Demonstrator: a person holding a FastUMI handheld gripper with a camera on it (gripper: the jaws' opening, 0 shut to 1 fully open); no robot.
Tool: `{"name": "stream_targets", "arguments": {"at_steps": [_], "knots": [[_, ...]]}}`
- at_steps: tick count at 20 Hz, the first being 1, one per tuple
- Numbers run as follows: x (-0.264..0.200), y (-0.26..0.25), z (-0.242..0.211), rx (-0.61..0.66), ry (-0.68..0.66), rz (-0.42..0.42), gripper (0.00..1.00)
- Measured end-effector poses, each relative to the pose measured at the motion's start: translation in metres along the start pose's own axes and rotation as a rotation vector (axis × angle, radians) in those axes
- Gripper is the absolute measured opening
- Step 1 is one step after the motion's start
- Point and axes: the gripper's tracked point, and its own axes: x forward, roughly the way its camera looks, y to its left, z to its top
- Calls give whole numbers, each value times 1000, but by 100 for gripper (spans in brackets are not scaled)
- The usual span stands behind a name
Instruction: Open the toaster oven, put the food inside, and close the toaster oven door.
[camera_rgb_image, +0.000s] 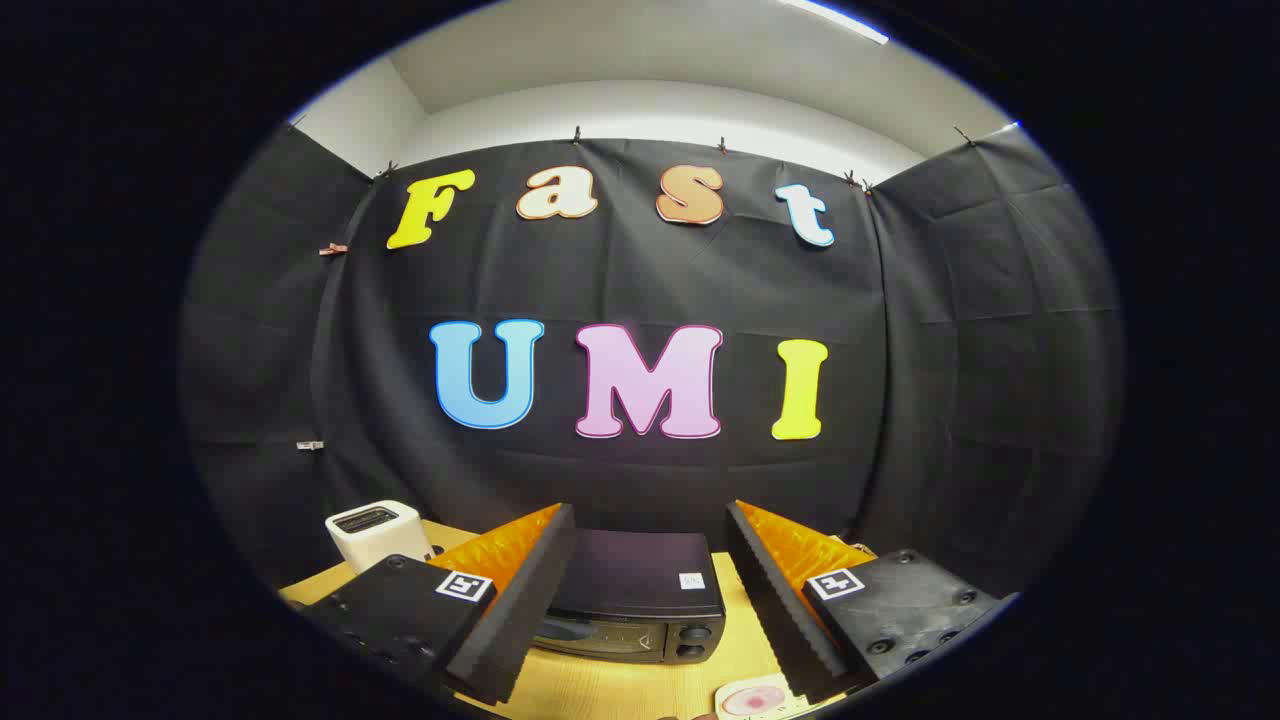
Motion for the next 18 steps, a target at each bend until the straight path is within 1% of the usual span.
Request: {"name": "stream_targets", "arguments": {"at_steps": [7, 11, 13, 18], "knots": [[0, 6, -5, 2, 6, 3, 98], [5, 4, -23, 37, 77, -16, 98], [6, 4, -24, 63, 74, -20, 98], [7, 6, -25, 48, 63, -26, 98]]}}
